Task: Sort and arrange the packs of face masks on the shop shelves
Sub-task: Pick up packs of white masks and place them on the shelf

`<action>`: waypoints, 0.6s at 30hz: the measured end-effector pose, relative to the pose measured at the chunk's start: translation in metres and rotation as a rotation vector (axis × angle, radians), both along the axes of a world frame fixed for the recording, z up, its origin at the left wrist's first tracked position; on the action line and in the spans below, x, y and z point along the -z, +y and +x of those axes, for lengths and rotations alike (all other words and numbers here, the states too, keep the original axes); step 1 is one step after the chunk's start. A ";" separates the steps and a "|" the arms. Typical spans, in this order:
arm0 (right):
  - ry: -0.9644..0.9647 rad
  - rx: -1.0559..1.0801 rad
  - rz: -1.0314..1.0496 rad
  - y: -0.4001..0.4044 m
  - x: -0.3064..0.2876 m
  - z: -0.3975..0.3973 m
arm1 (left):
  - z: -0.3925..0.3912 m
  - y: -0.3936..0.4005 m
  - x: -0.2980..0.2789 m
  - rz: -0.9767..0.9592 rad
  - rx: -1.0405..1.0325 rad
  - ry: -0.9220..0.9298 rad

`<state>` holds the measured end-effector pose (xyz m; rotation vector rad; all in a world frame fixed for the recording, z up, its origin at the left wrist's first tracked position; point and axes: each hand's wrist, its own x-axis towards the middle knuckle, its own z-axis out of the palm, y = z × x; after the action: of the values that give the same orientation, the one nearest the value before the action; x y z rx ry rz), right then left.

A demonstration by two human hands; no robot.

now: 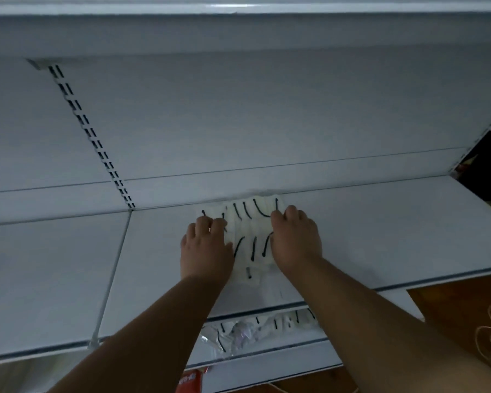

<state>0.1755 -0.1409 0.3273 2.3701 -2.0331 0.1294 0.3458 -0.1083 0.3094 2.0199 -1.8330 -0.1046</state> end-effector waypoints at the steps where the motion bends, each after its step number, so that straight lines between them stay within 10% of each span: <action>1: -0.022 -0.037 -0.031 0.003 -0.001 0.001 | -0.001 0.004 -0.001 -0.014 0.025 0.019; 18: -0.596 -0.410 -0.188 0.173 0.012 -0.065 | -0.100 0.226 0.020 -0.140 -0.068 0.159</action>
<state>0.1106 0.0322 0.3153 2.8063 -1.5412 1.0932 0.2454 0.1177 0.2895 1.9173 -1.6262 -0.1105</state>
